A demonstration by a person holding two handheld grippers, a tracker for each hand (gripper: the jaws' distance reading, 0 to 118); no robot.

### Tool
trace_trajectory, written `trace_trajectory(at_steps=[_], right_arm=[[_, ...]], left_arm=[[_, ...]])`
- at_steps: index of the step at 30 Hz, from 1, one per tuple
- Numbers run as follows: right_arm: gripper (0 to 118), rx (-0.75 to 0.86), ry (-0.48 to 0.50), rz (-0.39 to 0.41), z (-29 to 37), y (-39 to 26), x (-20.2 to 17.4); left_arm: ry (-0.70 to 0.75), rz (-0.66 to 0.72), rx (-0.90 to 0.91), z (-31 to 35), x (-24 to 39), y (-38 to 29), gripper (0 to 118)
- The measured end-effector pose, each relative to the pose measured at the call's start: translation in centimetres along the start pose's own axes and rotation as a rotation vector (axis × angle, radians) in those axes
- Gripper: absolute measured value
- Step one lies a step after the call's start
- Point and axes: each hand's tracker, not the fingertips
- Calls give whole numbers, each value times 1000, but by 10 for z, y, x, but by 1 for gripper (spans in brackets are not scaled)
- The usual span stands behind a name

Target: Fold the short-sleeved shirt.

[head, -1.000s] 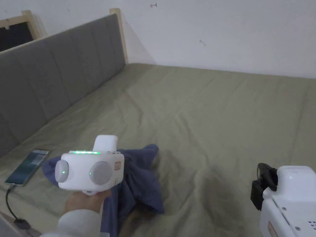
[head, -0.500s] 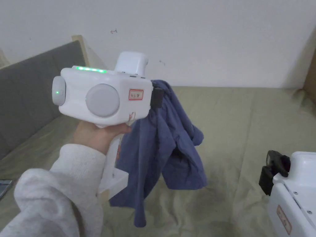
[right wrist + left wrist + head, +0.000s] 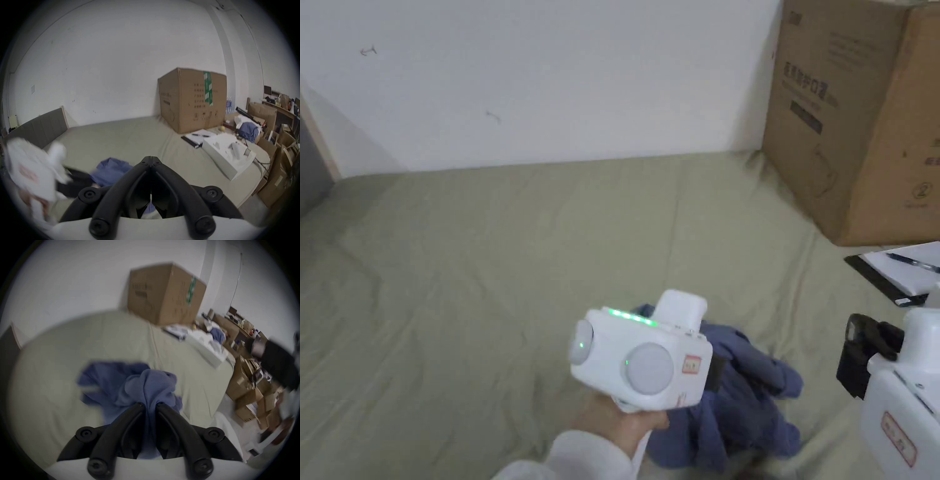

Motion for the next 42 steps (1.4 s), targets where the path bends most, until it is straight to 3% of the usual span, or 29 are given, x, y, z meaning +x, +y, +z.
trace_trajectory(at_steps=[2,5,12,13,15,17,18,29,32,35,42], right_arm=[[0,-40,36,1,-3,-11,7],[0,-94,13,32,-11,-20,6],[0,-125,57,16,-17,-23,-3],[0,-123,57,21,-17,-22,-5],[0,-116,61,29,-15,-20,-8],[0,-115,69,35,-15,-18,-12],[0,-114,73,39,-15,-19,-10],[0,-103,131,91,-6,-12,-39],[0,-101,145,97,-8,-12,-41],[0,-103,158,101,-11,-14,-42],[0,-145,171,138,-18,-19,-59]], left_arm=[[-47,-5,-88,-37,11,-30,4],[-44,-68,-155,-63,27,-55,4],[-43,-43,-106,-56,20,-42,5],[-35,-42,-83,-48,16,-37,9],[-27,-25,-21,-32,10,-31,39],[-5,4,16,-13,3,-26,62],[5,18,21,-2,-1,-23,67],[90,214,330,138,-74,-43,67],[144,266,330,154,-94,-50,61],[208,266,233,146,-108,-61,2],[169,281,159,102,-125,-73,0]])
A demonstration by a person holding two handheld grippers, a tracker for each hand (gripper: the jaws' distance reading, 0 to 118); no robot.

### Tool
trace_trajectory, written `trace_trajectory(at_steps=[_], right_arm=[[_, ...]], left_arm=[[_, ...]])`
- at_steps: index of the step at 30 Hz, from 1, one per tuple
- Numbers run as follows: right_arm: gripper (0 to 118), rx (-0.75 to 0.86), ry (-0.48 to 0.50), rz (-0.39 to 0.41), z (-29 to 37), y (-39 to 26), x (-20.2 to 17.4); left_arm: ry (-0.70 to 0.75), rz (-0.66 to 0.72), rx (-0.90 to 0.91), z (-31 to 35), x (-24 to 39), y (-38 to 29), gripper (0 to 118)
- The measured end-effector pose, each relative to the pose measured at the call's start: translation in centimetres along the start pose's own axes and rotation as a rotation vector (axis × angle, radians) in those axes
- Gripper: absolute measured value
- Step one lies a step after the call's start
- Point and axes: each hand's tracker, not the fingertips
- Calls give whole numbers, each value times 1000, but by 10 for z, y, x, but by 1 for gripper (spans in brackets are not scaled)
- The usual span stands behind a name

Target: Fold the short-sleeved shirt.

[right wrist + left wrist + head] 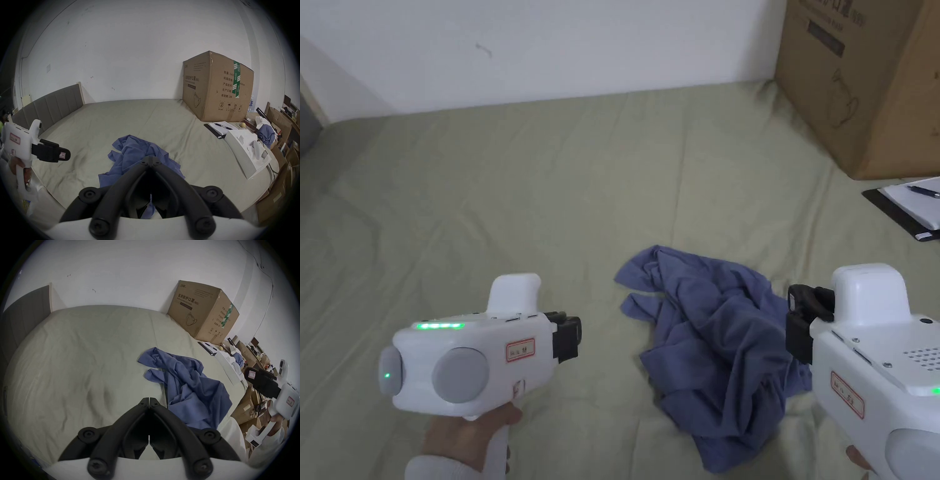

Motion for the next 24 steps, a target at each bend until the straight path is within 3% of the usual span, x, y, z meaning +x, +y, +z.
trace_trajectory(at_steps=[8,11,12,24], right_arm=[[0,-51,-3,-9,-31,-3,8],[0,-73,-6,-6,-40,-4,13],[0,-78,-6,-6,-43,-3,11],[0,-125,-48,33,-75,-3,37]], left_arm=[[8,-65,-51,-69,8,36,4],[-46,-55,-141,-108,9,51,76],[-56,-45,-171,-122,8,54,83],[56,-148,-281,-196,13,54,83]])
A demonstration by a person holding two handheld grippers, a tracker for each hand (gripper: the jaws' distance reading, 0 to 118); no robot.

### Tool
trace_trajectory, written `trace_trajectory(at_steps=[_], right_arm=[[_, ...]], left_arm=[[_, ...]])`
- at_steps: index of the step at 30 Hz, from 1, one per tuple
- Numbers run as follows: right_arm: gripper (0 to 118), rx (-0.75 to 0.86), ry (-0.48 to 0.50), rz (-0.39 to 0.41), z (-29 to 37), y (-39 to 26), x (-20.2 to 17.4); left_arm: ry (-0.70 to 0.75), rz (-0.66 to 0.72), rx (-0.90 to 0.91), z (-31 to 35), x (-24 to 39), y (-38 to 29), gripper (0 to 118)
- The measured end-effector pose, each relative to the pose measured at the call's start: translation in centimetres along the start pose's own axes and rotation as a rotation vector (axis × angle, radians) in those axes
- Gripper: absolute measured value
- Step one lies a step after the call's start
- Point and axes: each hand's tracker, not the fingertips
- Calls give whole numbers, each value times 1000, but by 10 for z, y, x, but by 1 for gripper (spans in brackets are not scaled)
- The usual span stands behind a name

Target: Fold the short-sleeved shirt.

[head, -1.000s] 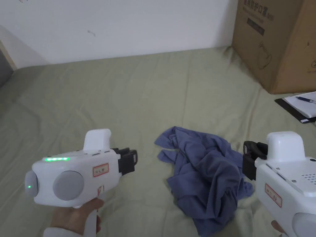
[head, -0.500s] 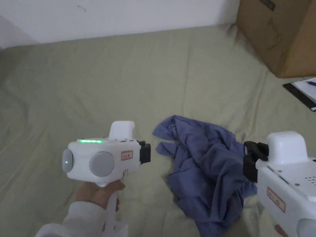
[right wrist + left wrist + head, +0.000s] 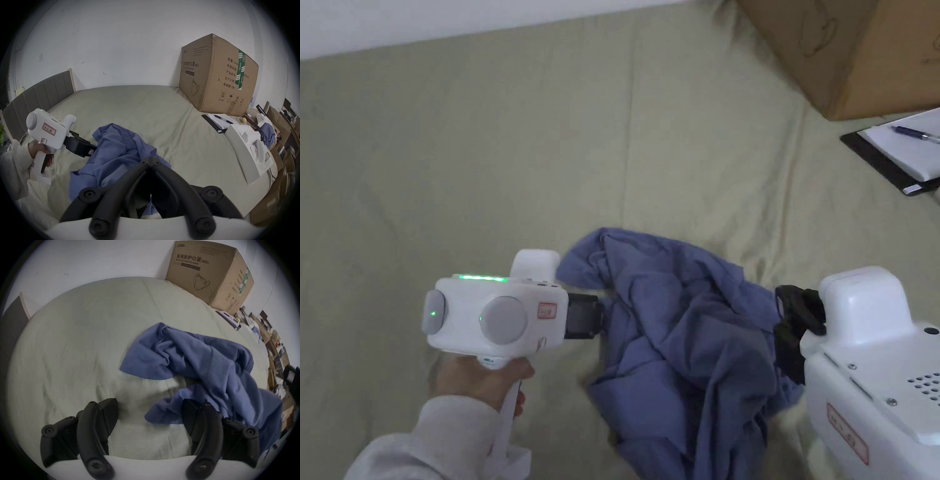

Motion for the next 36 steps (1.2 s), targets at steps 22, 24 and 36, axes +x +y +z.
trace_trajectory(at_steps=[22,24,36], right_arm=[[0,-37,29,-61,-16,6,31],[0,-46,74,-97,-23,12,40],[98,-226,287,172,-130,74,11]], left_arm=[[198,-105,23,10,35,-9,0],[162,-40,53,19,27,-10,0],[88,-43,146,83,26,-20,0]])
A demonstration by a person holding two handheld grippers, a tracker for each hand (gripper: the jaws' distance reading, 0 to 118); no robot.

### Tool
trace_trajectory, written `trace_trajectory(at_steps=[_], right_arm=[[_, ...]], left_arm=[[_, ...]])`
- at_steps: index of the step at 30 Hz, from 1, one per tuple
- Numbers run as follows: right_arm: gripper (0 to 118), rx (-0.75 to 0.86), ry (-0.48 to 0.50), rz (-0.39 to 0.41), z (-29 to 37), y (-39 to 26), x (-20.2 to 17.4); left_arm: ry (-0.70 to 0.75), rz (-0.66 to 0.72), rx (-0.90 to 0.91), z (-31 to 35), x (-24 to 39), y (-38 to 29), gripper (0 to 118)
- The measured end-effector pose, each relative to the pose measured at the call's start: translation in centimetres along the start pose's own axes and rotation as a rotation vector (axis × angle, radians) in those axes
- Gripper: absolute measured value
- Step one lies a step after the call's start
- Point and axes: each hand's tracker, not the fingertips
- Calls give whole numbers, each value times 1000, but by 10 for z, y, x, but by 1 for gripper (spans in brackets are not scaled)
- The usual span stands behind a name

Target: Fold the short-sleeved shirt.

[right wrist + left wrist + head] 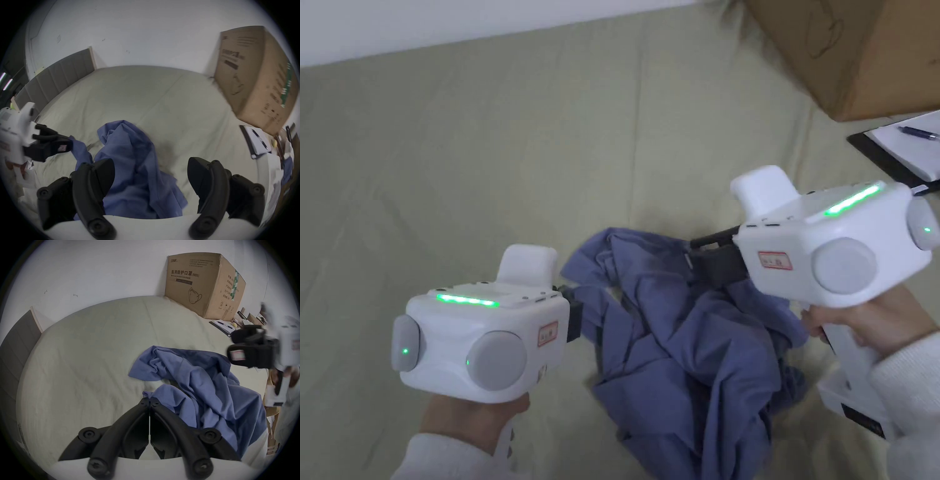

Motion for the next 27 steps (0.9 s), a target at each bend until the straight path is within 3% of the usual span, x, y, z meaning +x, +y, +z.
trace_trajectory(at_steps=[2,5,7,8,10,11,12,13,14,17,23,27], right_arm=[[98,-86,35,34,-26,12,3],[97,-193,12,51,-60,17,0],[93,-272,14,103,-83,15,-4],[86,-306,10,123,-91,11,-6],[46,-355,36,96,-102,6,-10],[40,-348,86,46,-104,5,-10],[33,-323,71,6,-101,4,-11],[18,-325,49,6,-98,6,-10],[12,-321,68,-8,-95,9,-6],[11,-284,107,-101,-77,17,6],[11,-99,106,-134,10,55,22],[11,34,79,-108,83,86,25]], left_arm=[[-9,6,-1,5,-2,-5,0],[-24,18,4,11,-3,-11,0],[-29,26,8,13,-4,-14,0],[-31,29,5,14,-5,-15,0],[-36,31,9,17,-6,-18,0],[-41,33,7,18,-5,-18,0],[-48,34,9,19,-5,-20,0],[-50,31,13,20,-4,-21,0],[-49,28,12,21,-4,-21,0],[-42,25,9,25,-5,-22,0],[-20,78,63,55,-23,-17,0],[23,91,137,92,-41,-5,0]])
